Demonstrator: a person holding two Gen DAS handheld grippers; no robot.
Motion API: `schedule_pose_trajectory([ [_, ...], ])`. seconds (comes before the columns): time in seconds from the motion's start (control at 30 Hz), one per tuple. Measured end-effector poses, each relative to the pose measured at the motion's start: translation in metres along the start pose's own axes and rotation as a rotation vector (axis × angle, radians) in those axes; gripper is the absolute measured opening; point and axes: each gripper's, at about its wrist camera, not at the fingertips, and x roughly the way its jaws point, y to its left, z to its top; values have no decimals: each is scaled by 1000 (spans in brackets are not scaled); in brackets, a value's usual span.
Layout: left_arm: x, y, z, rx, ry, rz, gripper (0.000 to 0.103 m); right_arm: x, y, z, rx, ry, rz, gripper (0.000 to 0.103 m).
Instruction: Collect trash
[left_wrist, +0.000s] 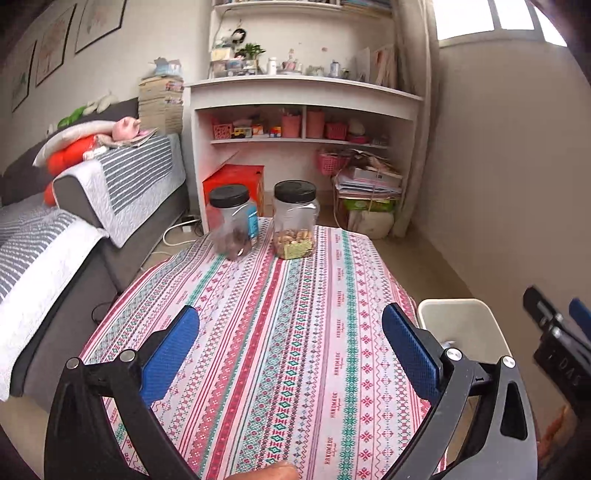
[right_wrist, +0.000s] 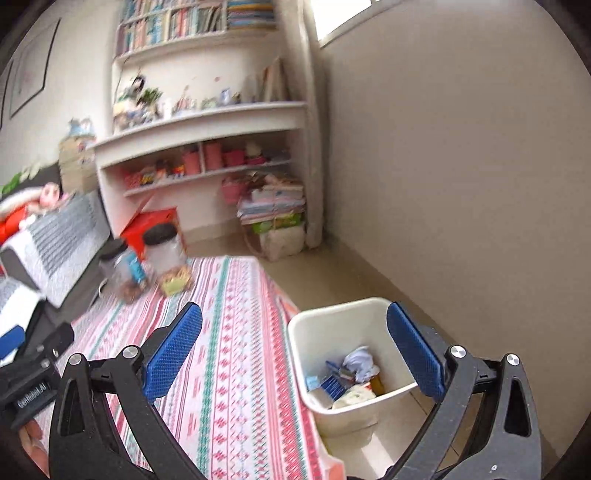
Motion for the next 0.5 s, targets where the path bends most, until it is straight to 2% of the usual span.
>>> schedule_pose_trajectory([
  [0.17, 3, 14, -8, -12, -7, 30, 96, 13, 16, -7, -7, 44, 14, 96],
  [0.27, 9, 15, -7, -29, 16, 30, 96, 18, 20, -10, -8, 55, 24, 96],
  [0.5, 10, 11, -9, -20, 14, 43, 96, 20, 22, -14, -22, 68, 45, 96],
])
